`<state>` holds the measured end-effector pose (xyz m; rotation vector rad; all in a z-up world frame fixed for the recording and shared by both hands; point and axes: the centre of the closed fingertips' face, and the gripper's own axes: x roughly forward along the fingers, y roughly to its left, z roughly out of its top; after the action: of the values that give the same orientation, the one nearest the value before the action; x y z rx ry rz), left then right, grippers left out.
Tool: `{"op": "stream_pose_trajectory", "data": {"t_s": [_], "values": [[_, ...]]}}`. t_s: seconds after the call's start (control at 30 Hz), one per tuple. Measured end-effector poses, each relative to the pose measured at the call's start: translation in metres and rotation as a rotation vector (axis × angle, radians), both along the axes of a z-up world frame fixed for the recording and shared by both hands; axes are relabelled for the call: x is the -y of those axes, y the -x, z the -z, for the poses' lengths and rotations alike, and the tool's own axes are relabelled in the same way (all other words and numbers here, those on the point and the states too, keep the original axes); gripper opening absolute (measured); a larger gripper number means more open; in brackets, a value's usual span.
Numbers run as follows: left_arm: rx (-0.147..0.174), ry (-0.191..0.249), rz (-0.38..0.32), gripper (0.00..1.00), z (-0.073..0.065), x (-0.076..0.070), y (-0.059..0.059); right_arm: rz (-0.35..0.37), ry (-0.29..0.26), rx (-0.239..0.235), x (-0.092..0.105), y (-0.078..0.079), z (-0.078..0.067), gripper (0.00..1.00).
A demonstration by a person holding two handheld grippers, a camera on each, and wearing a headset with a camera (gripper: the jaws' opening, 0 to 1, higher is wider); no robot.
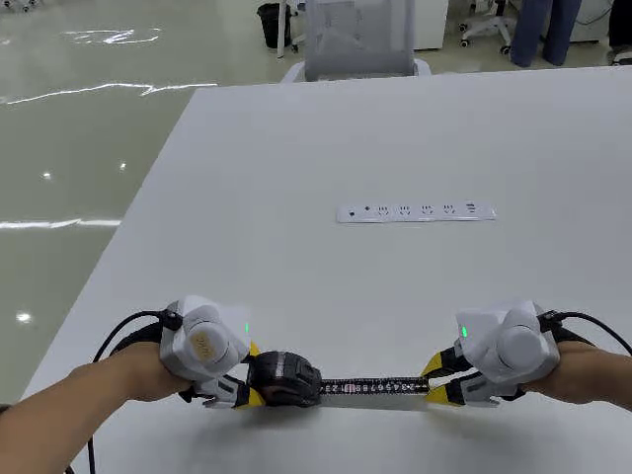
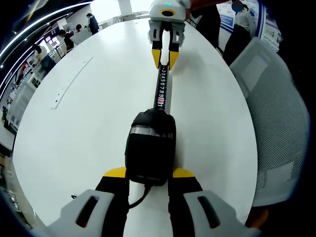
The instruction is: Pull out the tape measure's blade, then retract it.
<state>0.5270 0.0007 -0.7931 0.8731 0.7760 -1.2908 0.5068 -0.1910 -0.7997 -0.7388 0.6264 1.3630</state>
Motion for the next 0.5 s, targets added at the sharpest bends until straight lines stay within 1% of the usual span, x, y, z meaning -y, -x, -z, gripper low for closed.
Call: {"op": "stream_pose_trajectory", "data": {"t_s": [0.5], "values": [[0.000, -0.003, 0.001, 0.25, -0.0008, -0.0010, -0.0001, 0.005, 0.001, 0.001, 0.0062, -0.0001, -0.0004, 0.12]]}}
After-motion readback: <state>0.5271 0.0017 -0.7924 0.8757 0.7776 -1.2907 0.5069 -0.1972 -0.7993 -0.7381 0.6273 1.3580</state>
